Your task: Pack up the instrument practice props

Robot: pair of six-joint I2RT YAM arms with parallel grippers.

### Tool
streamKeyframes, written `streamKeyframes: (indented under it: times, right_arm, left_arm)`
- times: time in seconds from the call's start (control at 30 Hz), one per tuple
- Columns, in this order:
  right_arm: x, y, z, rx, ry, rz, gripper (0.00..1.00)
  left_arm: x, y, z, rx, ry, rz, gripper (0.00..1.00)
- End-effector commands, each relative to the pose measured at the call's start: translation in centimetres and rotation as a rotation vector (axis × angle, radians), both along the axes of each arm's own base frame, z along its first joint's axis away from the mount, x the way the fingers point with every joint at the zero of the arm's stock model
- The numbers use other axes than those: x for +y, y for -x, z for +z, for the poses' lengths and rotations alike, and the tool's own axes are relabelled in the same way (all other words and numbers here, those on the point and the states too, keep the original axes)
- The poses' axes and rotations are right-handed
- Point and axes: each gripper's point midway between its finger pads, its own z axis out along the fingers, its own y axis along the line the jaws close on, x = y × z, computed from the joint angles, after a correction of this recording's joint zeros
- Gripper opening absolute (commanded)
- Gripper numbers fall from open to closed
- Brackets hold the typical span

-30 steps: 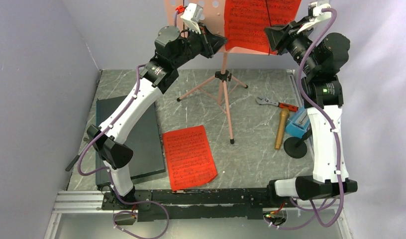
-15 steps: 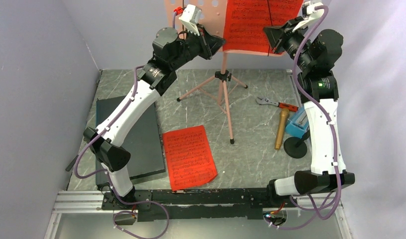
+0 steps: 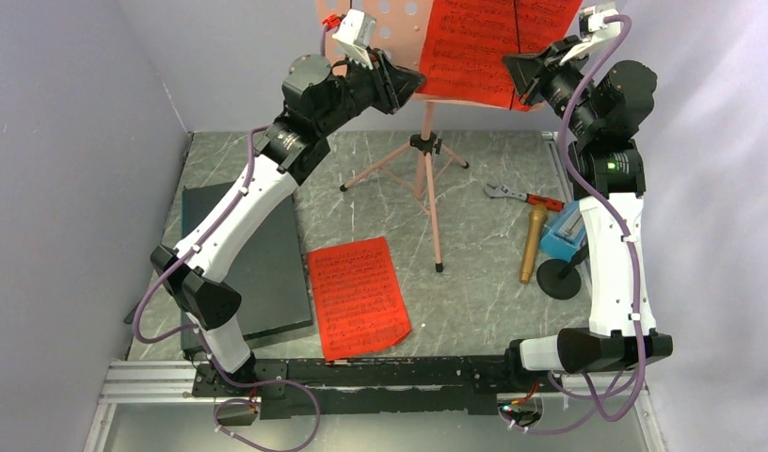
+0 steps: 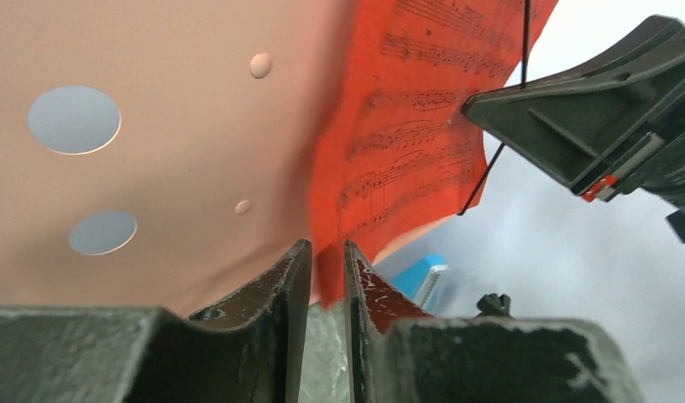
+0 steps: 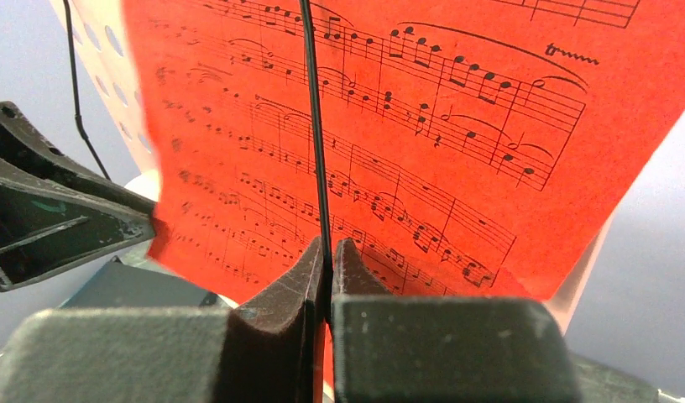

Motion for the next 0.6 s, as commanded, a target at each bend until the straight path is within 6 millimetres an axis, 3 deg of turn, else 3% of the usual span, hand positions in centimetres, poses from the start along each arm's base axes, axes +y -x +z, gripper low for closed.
streamKeyframes:
  times: [0.0, 0.23, 0.57]
  right_arm:
    - [0.3, 2.7, 3.6, -0.109, -0.036, 0.038, 0.0]
    - [0.8, 3.2, 3.6, -0.113, -0.018, 0.071, 0.0]
    - [1.3, 3.3, 3.4, -0.11, -0.02, 0.105, 0.0]
  left_arm:
    - [0.7, 1.2, 2.3, -0.067, 0.028, -0.003, 0.31]
    - [-0.3, 0.9, 3.0, -0.123, 0.025, -0.037, 0.54]
    - [-1.1, -1.1, 2.2, -0.1, 0.002, -0.005, 0.59]
